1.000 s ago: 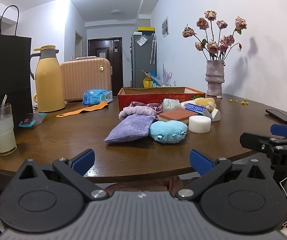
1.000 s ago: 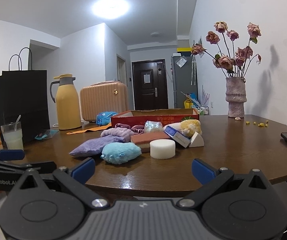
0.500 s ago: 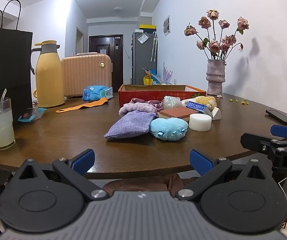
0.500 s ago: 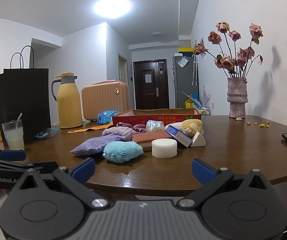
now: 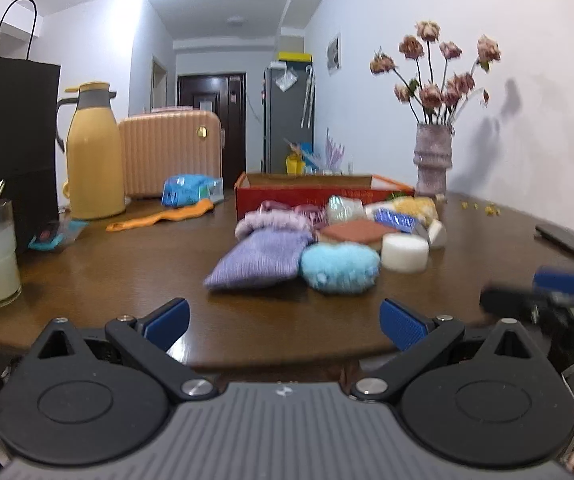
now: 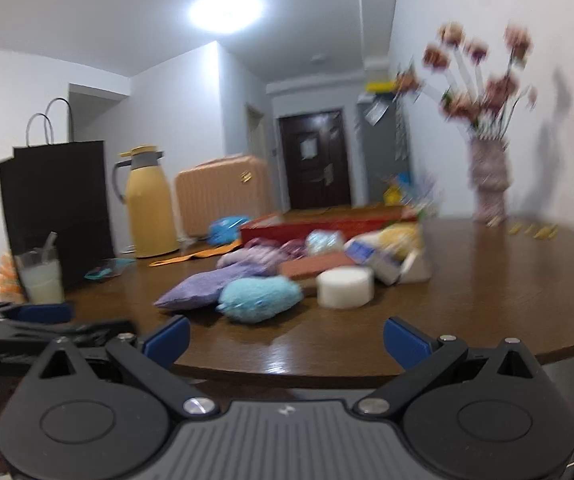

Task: Organize soft objects
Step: 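Reach the right tool to the lavender knit pouch and close on it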

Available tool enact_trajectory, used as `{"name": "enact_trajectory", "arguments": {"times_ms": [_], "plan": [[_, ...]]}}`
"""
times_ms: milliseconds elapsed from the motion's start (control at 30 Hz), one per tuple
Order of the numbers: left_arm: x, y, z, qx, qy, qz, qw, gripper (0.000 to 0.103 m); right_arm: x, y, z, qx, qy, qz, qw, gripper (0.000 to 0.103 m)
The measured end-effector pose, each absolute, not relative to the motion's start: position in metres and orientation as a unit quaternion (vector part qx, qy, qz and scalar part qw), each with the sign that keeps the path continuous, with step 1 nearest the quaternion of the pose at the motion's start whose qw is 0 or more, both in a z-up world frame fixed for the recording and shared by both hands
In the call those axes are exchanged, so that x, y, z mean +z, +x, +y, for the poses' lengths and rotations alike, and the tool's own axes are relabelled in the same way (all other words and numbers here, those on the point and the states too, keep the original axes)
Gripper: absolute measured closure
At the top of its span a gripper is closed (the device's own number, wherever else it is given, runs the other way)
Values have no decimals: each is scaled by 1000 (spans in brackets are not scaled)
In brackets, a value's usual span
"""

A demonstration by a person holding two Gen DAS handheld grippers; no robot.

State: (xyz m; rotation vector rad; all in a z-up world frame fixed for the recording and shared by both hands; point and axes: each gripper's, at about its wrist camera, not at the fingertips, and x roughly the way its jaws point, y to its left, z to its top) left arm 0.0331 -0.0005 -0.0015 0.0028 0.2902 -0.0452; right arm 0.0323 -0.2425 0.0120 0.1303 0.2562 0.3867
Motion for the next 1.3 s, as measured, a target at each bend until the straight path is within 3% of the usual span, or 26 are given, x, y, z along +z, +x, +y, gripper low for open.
{"name": "enact_trajectory", "arguments": {"times_ms": [133,300,367,433,700,967,1033,1300], "plan": [[1,72,4,-38,-31,162,986,0,11,69,-241,208,90,178,957,0],[3,111,14,-15,-43,184,982,0,19,106,-231,214,85,158,960,1],[3,122,19,-12,-46,189,981,0,21,125,-226,215,86,162,959,4],[3,131,24,-2,-42,191,981,0,23,144,-219,216,86,171,957,15],[1,172,56,33,-108,223,968,0,41,234,-181,299,76,208,928,19],[-3,188,71,102,-50,236,965,1,48,312,-135,305,41,297,904,24],[-2,183,78,156,-48,218,962,1,48,305,-125,319,19,293,901,31],[9,160,91,89,-204,238,945,2,36,299,-112,334,20,295,895,39]]}}
